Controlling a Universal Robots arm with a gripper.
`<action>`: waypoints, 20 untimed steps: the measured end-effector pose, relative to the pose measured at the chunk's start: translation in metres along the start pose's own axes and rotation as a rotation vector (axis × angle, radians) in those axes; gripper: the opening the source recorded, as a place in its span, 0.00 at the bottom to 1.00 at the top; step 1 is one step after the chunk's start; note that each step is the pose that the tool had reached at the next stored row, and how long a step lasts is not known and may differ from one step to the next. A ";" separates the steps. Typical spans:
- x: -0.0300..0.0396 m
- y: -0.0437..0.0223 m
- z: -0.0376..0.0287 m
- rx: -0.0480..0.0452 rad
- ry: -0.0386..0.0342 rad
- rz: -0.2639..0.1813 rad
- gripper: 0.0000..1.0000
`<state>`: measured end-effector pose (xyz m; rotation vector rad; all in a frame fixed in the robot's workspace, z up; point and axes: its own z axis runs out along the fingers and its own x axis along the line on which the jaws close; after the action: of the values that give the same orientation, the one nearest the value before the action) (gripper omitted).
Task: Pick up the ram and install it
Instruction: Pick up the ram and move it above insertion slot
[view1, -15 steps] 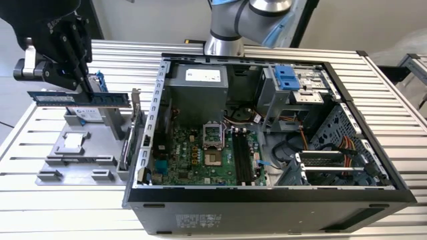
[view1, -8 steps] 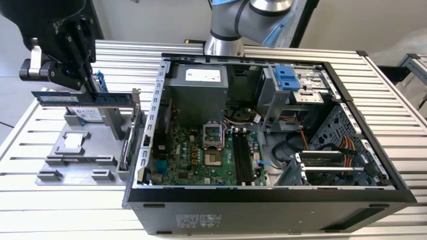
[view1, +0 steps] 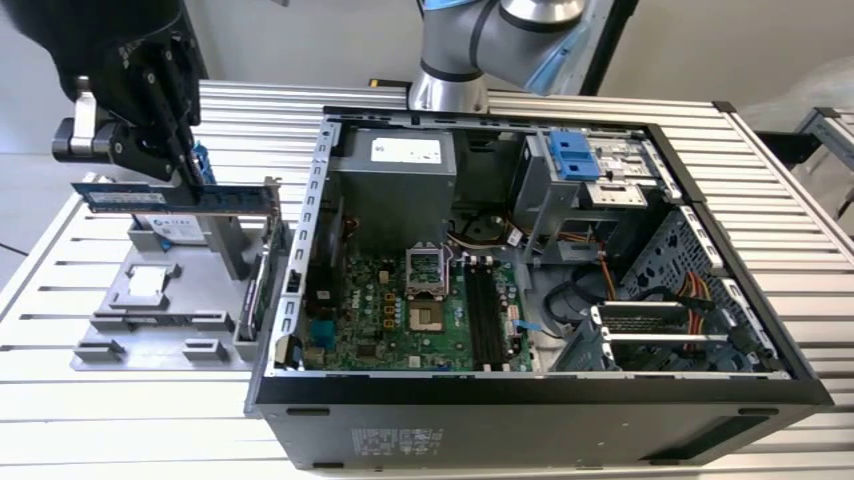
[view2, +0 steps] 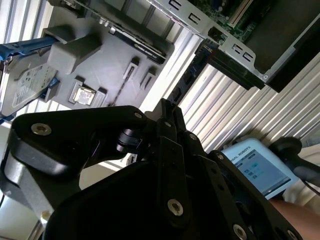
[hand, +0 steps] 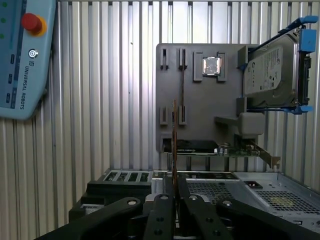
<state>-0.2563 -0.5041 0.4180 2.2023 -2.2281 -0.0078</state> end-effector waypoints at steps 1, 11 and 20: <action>0.0000 -0.0007 0.0000 0.0000 0.0000 0.000 0.00; -0.0001 -0.0084 -0.0001 0.0000 0.0000 0.000 0.00; -0.0002 -0.0145 -0.0002 -0.0001 0.0000 0.000 0.00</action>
<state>-0.2418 -0.5041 0.4180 2.2023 -2.2281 -0.0078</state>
